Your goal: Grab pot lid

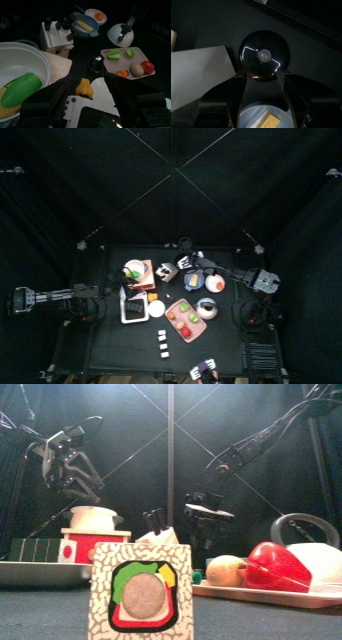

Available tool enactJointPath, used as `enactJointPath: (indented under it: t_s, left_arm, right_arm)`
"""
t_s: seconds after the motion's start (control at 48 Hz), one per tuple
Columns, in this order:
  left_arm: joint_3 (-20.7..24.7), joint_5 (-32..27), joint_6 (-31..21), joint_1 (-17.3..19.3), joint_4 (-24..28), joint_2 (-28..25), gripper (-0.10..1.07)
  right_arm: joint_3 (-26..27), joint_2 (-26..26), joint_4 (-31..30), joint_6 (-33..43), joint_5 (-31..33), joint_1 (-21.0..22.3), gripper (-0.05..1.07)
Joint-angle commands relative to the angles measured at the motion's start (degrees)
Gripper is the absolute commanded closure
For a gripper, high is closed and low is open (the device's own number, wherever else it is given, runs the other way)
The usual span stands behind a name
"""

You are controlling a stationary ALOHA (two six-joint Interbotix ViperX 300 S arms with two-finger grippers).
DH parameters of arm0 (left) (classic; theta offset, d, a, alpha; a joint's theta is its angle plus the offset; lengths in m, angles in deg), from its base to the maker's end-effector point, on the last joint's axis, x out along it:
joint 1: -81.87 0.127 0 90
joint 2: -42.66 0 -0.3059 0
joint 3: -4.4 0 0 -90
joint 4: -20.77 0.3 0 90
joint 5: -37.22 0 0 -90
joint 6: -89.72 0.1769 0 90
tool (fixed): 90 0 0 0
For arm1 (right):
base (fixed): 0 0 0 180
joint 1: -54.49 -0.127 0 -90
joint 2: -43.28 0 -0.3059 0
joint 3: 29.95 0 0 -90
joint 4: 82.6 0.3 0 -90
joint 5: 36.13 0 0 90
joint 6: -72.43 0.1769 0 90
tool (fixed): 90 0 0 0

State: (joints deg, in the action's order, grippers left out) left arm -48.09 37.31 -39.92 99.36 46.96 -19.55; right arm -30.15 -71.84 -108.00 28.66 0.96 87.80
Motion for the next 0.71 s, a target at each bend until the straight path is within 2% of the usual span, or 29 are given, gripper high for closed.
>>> enactJointPath:
  t_s: [0.0, 0.25, 0.688]
  left_arm:
    - [0.70, 0.53, -0.09, 0.00, -0.35, 0.09, 0.07]
    - [0.26, 0.44, 0.00, 0.00, -0.62, 0.09, 0.07]
    - [0.26, 0.53, 0.00, 0.26, -0.62, 0.09, 0.07]
  right_arm:
    - [2.90, -0.44, 0.09, 0.00, 0.26, 0.88, 0.17]
    - [3.43, -3.78, 0.97, 0.00, 0.00, 2.37, 0.17]
    - [3.25, -6.50, 2.37, 0.00, -2.20, 3.87, 0.17]
